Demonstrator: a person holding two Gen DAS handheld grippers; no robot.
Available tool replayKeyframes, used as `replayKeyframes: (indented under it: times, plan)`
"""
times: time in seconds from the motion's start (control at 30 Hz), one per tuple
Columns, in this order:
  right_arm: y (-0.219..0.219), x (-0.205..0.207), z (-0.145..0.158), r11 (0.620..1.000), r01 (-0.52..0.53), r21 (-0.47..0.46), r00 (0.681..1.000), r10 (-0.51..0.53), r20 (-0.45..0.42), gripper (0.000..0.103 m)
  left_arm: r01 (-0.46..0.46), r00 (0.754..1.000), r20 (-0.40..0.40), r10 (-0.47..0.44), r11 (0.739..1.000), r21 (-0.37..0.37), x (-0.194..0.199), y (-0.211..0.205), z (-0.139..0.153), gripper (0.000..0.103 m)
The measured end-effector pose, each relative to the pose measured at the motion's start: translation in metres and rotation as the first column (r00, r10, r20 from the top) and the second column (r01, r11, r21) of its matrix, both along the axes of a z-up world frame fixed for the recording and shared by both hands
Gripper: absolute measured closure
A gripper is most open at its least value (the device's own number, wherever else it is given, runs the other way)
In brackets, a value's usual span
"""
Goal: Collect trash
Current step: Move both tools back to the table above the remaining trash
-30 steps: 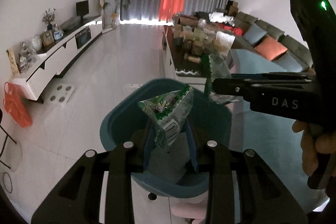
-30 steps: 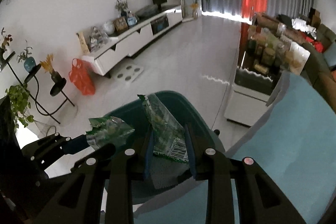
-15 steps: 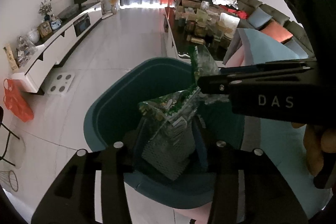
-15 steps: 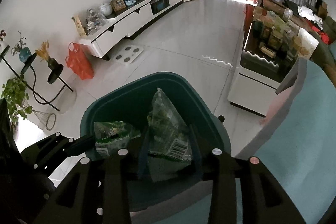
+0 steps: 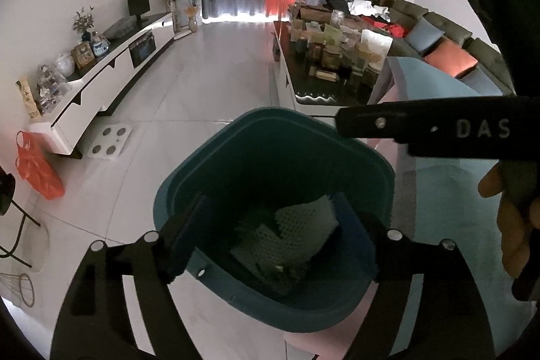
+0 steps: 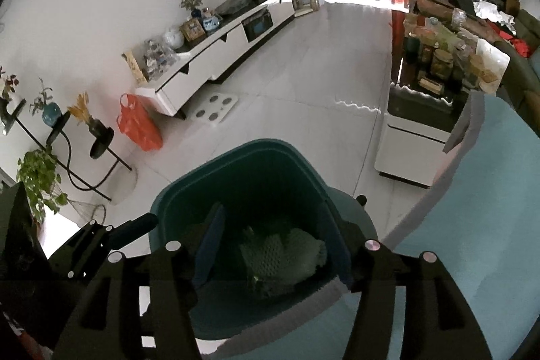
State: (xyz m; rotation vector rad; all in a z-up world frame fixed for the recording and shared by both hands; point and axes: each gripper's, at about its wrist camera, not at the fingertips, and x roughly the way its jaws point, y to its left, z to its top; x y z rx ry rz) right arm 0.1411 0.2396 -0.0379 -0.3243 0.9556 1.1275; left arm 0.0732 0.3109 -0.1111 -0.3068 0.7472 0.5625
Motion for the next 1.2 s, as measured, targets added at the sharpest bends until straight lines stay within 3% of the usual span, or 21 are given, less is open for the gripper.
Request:
replayKeyframes:
  times: [0.13, 0.4, 0.63, 0.87, 1.2]
  plan:
    - [-0.022, 0.000, 0.018, 0.998, 0.024, 0.062, 0.999, -0.026, 0.030, 0.034, -0.020, 0.999, 0.050, 0.019, 0.999, 0.031, -0.011, -0.008, 0.020, 0.006]
    - [-0.080, -0.015, 0.049, 0.979, 0.069, 0.194, 0.991, -0.089, 0.097, 0.010, -0.086, 0.986, 0.149, 0.078, 0.995, 0.052, -0.050, -0.017, 0.059, 0.006]
    - [-0.138, -0.037, 0.058, 0.952, 0.108, 0.285, 0.980, -0.151, 0.132, 0.007, -0.140, 0.954, 0.276, 0.117, 0.988, 0.062, -0.085, -0.035, 0.102, 0.006]
    - [-0.202, -0.064, 0.066, 0.931, 0.159, 0.330, 0.941, -0.244, 0.235, 0.007, -0.050, 0.919, 0.394, -0.007, 0.990, 0.133, -0.082, -0.091, 0.138, 0.005]
    - [-0.295, -0.077, 0.059, 0.868, 0.339, 0.363, 0.833, -0.457, 0.314, 0.007, 0.140, 0.883, 0.420, -0.207, 0.973, 0.185, -0.048, -0.174, 0.154, 0.005]
